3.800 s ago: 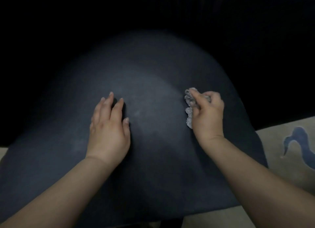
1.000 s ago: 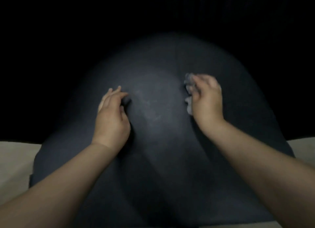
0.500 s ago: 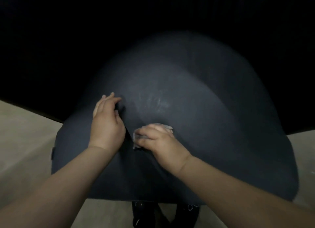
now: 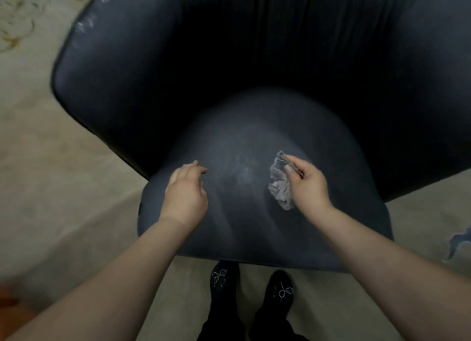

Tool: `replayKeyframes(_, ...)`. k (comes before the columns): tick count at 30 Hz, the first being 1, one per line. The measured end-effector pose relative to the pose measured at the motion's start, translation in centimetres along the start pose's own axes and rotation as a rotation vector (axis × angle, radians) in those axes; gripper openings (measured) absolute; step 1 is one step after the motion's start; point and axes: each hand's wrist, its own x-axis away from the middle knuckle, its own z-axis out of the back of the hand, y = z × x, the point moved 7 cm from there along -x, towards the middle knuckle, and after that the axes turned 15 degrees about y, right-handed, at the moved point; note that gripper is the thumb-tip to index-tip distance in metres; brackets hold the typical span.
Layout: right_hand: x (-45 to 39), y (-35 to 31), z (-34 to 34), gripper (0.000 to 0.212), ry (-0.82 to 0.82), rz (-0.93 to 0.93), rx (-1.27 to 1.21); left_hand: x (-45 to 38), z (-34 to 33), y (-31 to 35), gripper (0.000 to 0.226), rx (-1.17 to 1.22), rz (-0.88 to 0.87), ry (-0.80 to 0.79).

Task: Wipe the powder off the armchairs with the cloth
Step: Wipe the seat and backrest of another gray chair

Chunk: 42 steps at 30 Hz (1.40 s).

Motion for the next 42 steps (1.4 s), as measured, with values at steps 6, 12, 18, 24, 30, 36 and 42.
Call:
replayKeyframes(6, 2.7, -5.7, 6.2, 0.027, -0.019, -0.130, -0.061, 1.2, 7.5, 3.8, 0.035, 0.002, -0.006, 0.007)
replayKeyframes(12, 5.7, -10.5, 7.5, 0.017, -0.113, -0.357, -0.268, 3.1, 13.8, 4.8, 0.037, -0.109, -0.057, -0.033)
replayKeyframes(18, 8.6, -14.7, 5.2, 0.035, -0.279, -0.520, -0.390, 3.5, 19.0, 2.4, 0.038, -0.174, -0.032, -0.024)
replayKeyframes(24, 10.8, -19.1, 1.1, 0.033, -0.258, -0.491, -0.405, 0.8, 23.4, -1.8, 0.038, -0.203, -0.045, -0.029)
replayKeyframes(30, 13.8, -22.2, -5.0, 0.037, -0.128, -0.540, -0.486, -4.3, 27.5, -6.5, 0.039, -0.217, -0.175, -0.090)
replayKeyframes(36, 16.4, -24.8, -9.8, 0.039, 0.081, -0.575, -0.545, -10.0, 30.5, -9.7, 0.041, -0.238, -0.365, -0.174)
replayKeyframes(42, 16.5, -26.5, -11.1, 0.034, 0.123, -0.607, -0.642, -14.8, 30.9, -10.6, 0.044, -0.236, -0.413, -0.214)
